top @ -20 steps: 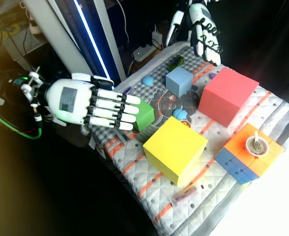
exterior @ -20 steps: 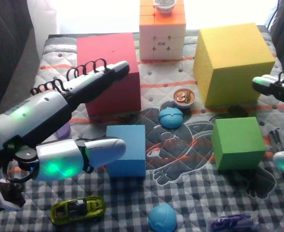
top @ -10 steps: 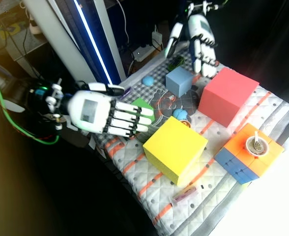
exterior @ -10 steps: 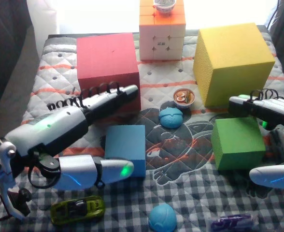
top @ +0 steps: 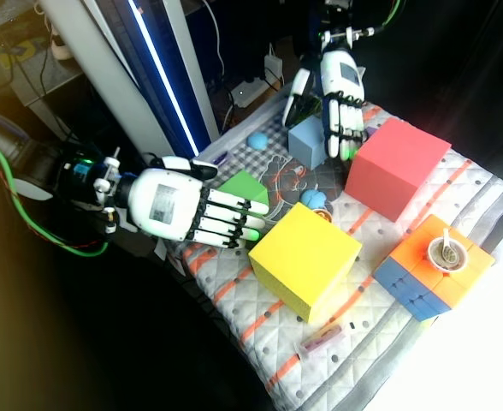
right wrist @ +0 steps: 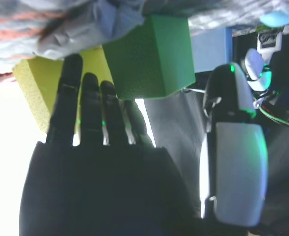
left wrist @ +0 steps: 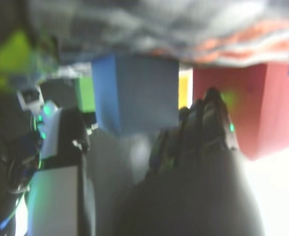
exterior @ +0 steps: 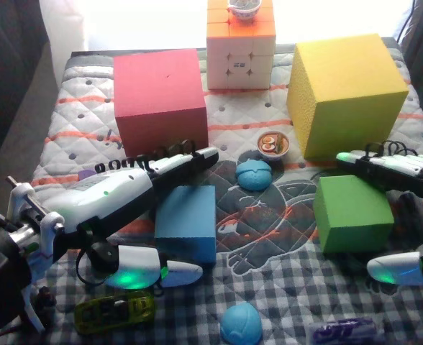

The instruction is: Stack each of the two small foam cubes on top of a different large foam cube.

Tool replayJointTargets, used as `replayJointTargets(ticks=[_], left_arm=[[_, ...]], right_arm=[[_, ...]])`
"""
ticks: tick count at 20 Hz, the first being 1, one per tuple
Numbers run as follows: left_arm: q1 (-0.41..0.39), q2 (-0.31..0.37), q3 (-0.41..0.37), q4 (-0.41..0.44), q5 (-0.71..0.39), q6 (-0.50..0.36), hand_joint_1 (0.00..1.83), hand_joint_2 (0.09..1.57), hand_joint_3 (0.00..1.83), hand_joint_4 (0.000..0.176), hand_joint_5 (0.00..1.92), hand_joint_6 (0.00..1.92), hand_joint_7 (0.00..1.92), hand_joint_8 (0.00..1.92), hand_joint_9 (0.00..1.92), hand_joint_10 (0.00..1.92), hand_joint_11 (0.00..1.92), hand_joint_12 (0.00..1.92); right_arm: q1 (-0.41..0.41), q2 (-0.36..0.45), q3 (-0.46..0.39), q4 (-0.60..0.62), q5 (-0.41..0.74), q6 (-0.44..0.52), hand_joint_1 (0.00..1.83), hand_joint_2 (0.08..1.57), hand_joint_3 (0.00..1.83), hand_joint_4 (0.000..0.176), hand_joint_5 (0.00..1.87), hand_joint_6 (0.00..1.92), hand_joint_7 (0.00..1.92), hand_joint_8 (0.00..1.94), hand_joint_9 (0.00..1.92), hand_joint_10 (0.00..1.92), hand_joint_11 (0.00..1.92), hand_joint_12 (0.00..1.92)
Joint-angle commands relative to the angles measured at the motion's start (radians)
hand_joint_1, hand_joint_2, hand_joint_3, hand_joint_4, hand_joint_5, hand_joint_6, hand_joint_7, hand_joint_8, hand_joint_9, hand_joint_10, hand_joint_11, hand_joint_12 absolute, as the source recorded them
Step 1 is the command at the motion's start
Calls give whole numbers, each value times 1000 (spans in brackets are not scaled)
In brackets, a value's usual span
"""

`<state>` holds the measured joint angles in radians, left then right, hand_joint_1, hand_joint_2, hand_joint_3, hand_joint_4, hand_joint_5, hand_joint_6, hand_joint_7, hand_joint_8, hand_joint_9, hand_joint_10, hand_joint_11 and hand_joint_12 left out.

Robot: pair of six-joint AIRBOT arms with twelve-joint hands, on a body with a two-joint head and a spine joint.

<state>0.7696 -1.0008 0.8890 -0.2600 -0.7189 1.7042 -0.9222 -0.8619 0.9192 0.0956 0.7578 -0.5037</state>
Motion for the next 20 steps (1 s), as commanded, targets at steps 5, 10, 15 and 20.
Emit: replayJointTargets(ticks=[5, 10, 15, 20], left_arm=[[-6, -12, 1, 5, -94, 0, 1233, 1158, 7, 0, 187, 966, 127, 1262, 133, 1522, 62, 1902], [-6, 39, -48, 44, -160, 0, 1232, 1259, 9, 0, 31, 1432, 40, 1542, 81, 1727, 131, 1921], [-14, 135, -120, 118, -240, 1, 1236, 1244, 0, 0, 96, 1301, 62, 1373, 87, 1548, 136, 1799], [-35, 196, -147, 145, -311, 1, 1274, 1211, 0, 0, 141, 1284, 87, 1373, 141, 1530, 118, 1811]], right_arm=[[40, -19, 18, -17, 69, 2, 1251, 1188, 2, 0, 327, 954, 686, 1240, 428, 1526, 185, 1890], [84, 8, -1, -52, 78, 2, 1135, 1289, 43, 0, 577, 1516, 716, 1604, 606, 1912, 627, 1921], [105, 110, -74, -94, 153, 2, 1282, 1296, 50, 0, 511, 1618, 678, 1598, 574, 1710, 308, 1921], [140, 169, -99, -101, 221, 2, 1324, 1257, 5, 0, 529, 1562, 747, 1412, 756, 1525, 598, 1833]])
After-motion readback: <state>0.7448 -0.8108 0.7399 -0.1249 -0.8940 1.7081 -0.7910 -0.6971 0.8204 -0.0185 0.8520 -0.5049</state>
